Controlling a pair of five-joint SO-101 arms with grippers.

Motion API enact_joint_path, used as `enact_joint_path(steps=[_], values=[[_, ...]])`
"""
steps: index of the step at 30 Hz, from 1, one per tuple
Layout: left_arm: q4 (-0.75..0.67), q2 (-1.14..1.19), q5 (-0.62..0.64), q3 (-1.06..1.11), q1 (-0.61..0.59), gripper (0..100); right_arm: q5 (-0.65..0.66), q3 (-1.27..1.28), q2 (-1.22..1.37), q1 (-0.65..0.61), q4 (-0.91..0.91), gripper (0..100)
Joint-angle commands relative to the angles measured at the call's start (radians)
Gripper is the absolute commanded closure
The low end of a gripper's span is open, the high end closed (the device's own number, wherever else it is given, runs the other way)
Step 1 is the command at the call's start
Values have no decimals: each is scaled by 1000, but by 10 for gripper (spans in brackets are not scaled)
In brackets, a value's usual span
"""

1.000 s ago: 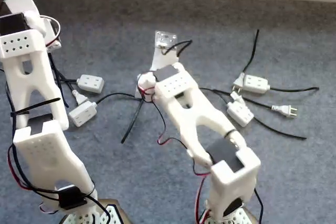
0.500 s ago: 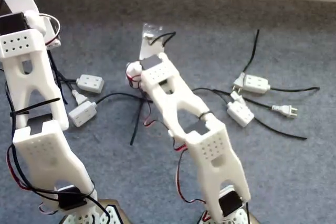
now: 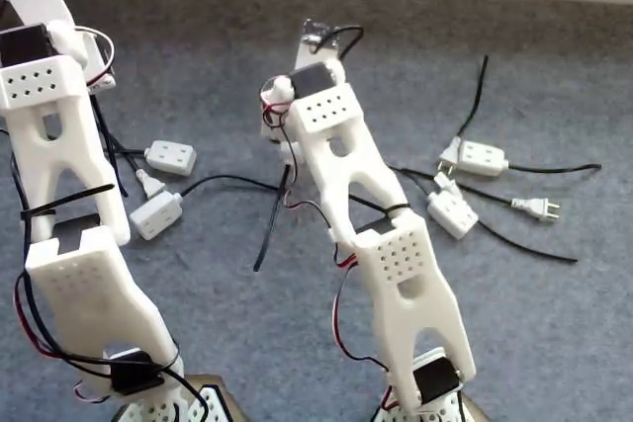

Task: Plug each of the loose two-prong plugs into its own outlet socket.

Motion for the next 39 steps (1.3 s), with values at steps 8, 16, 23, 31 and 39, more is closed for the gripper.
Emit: enact_joint_path(steps=[8,16,23,31,39], values=[[-8,-42,6,10,27,993,8,208,-344,-36,122,936],[-12,-5,6,8,38,993,8,716,-817,-27,7,936],[-8,1,6,13,77,993,-31,1256,-903,68,-300,936],[-8,2,6,15,79,993,-288,1451,-900,44,-490,936],[-6,2,6,15,113,991,-290,1581,-786,31,-638,909]])
